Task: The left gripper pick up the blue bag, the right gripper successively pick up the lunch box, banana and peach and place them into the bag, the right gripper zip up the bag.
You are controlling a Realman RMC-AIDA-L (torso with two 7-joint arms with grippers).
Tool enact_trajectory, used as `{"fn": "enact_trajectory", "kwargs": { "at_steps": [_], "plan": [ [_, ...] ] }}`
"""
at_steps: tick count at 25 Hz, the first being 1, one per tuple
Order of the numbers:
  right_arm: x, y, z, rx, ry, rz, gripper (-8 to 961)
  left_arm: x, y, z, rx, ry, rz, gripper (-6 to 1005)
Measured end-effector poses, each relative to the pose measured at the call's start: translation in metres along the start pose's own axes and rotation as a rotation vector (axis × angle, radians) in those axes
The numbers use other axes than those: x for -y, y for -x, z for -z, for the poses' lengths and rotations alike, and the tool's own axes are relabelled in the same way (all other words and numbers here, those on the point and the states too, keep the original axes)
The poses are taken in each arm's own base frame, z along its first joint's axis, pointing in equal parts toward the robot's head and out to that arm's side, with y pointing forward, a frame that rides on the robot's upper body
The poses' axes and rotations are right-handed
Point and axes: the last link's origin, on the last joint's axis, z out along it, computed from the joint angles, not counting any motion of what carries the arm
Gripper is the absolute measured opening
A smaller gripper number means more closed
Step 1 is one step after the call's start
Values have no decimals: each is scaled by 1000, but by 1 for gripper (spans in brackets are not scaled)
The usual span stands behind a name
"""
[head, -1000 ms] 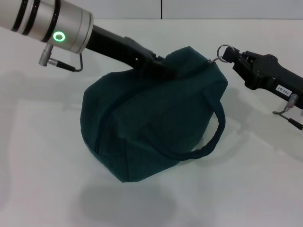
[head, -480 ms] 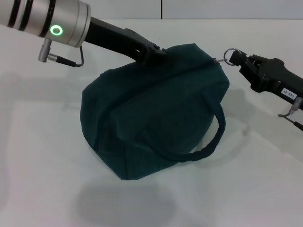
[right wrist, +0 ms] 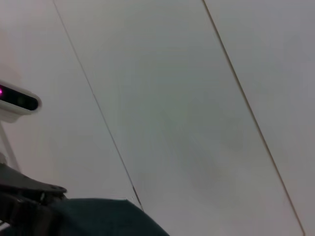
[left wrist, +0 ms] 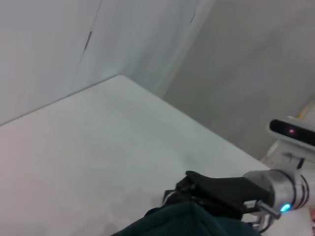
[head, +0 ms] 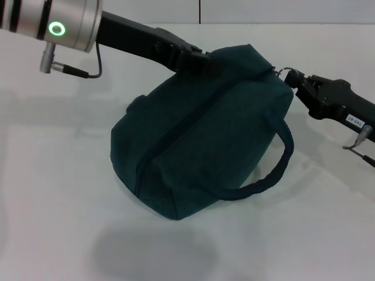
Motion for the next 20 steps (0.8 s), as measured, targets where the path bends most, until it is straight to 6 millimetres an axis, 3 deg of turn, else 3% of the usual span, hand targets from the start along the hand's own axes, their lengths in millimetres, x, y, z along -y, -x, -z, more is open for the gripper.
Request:
{"fn": "enact_trajectory", "kwargs": {
  "at_steps": [20],
  "plan": [
    [0, -16, 0, -75, -22, -13, 120, -2, 11, 7, -1, 32, -4, 180]
  ]
}}
